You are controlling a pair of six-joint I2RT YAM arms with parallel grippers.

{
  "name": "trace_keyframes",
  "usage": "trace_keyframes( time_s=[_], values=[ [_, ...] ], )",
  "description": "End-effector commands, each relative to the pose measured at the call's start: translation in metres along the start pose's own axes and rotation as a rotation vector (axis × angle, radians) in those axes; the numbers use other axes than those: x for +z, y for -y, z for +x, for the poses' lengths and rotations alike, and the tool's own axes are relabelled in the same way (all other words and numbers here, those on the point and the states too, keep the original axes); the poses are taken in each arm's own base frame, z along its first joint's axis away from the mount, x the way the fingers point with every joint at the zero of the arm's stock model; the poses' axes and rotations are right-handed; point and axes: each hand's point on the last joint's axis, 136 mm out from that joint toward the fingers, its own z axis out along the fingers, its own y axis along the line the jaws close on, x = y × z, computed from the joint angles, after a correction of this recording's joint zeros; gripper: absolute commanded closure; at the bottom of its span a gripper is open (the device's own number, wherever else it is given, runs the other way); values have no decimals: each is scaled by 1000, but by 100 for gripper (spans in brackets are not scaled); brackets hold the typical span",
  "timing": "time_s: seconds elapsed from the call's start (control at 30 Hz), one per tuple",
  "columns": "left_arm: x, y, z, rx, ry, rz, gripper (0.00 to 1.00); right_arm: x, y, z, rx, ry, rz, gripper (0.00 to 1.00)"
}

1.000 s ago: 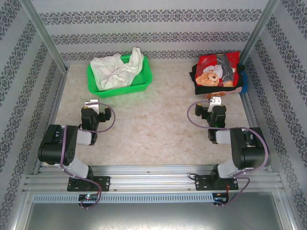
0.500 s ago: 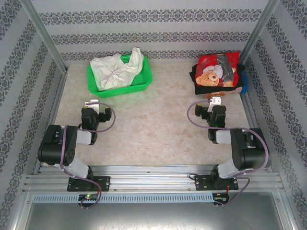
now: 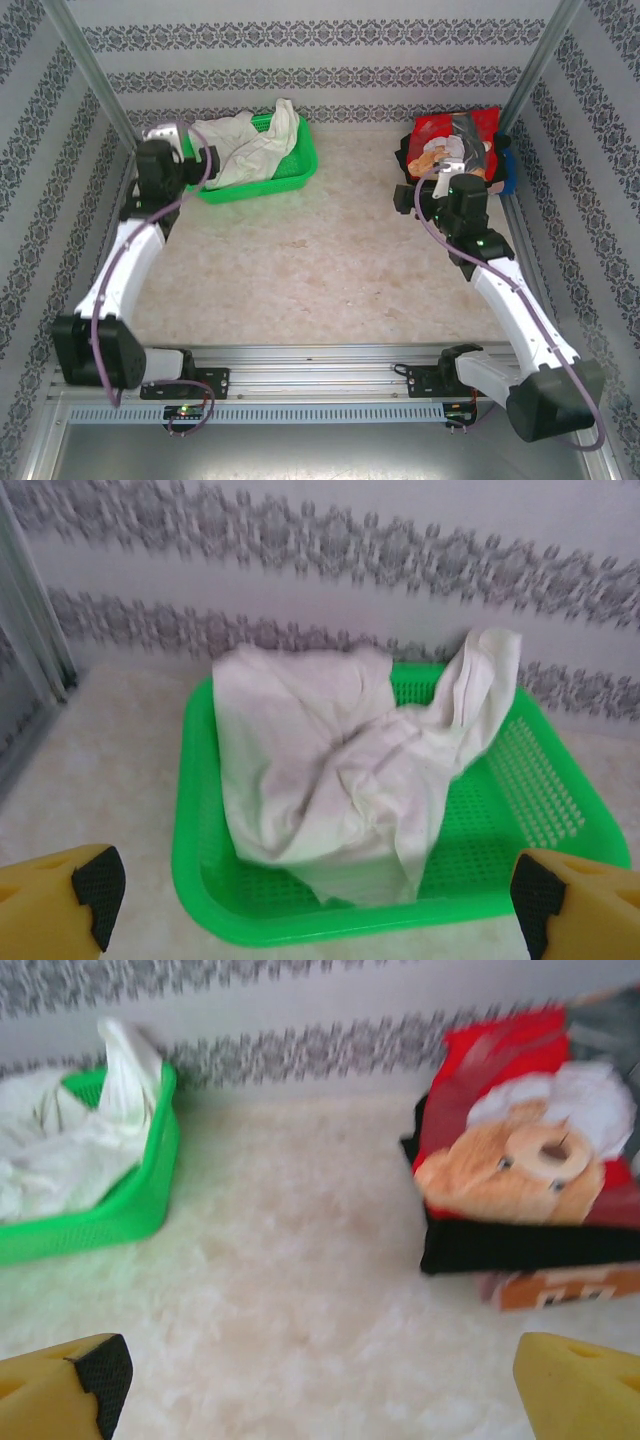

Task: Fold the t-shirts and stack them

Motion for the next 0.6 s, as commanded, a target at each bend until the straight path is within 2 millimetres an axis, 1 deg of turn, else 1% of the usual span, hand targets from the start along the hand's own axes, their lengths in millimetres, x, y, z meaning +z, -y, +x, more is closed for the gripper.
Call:
trace_keyframes(
  time_s=[0.0, 0.1, 0.17, 0.27, 0.33, 0.47, 0.57],
  values=[
    [17, -14, 78, -102, -426, -61, 0, 0, -20, 26, 38, -164, -69, 2],
    [37, -20, 74, -171, -470, -78, 0, 3, -31, 23, 42, -182, -105, 2],
    [50, -24, 76, -209, -499, -83, 0, 4, -39, 22, 47, -185, -136, 2],
    [73, -37, 85, -244, -553, -115, 8, 5, -53, 20, 40, -180, -183, 2],
    [83, -50, 90, -249, -577, -156, 12, 6, -61, 19, 33, -182, -202, 2],
    [96, -76, 90, -257, -577, -217, 16, 5, -71, 20, 37, -191, -235, 2],
    [105, -86, 96, -241, -605, -242, 18, 5, -75, 22, 35, -198, -248, 2]
  ],
)
